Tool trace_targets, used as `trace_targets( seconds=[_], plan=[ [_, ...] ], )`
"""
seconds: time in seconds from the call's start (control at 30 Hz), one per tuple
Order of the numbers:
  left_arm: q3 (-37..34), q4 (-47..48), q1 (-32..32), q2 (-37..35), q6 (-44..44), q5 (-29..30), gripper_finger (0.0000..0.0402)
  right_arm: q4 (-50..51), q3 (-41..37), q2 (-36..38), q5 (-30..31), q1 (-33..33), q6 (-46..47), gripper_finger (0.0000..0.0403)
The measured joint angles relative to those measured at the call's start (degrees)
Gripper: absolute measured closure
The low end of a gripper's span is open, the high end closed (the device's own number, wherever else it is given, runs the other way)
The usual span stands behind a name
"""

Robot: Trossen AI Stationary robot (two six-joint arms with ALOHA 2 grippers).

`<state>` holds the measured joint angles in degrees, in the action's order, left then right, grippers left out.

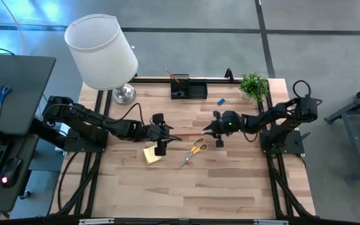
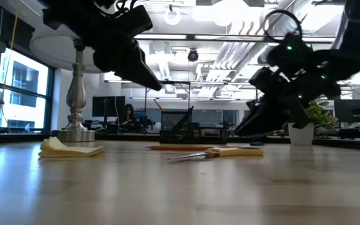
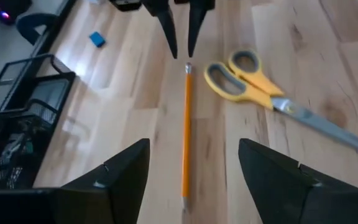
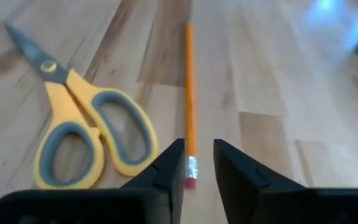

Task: Pick and place office supplies into organizer
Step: Put the pencil into the desk organizer

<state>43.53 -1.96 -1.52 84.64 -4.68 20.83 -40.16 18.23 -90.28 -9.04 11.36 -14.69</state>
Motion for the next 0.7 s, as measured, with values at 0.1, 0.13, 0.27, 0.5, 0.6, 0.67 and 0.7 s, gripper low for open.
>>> trace_targets(
  seconds=[0.1,0.13,0.27,0.5,0.6,0.67,0.7],
  plan=[
    [0.00,-1.77,-0.02,0.00,0.02,-0.14,0.0165,-6.94,-4.02,0.00,-0.14,0.68,3.18,0.0311],
    [0.00,-2.13,0.00,0.00,0.02,-0.42,0.0165,-8.37,-5.00,0.00,-0.17,0.68,4.15,0.0310],
    [0.00,-3.16,0.00,0.00,0.02,-0.52,0.0165,-8.46,-6.00,-0.15,-0.17,0.30,7.01,0.0312],
    [0.00,-4.24,0.00,0.00,0.55,-1.58,0.0165,-8.81,-3.22,-6.11,1.53,-0.92,5.63,0.0320],
    [0.00,-4.21,0.00,0.00,0.82,-2.18,0.0165,-13.03,-2.30,-10.54,1.36,-0.90,5.39,0.0318],
    [0.00,-4.10,0.00,0.00,0.83,-2.22,0.0165,-17.90,-2.09,-13.65,1.36,-0.90,5.40,0.0318],
    [0.00,-4.04,0.00,0.00,0.83,-2.22,0.0165,-20.43,-2.11,-15.30,1.36,-0.90,5.51,0.0318]
  ],
)
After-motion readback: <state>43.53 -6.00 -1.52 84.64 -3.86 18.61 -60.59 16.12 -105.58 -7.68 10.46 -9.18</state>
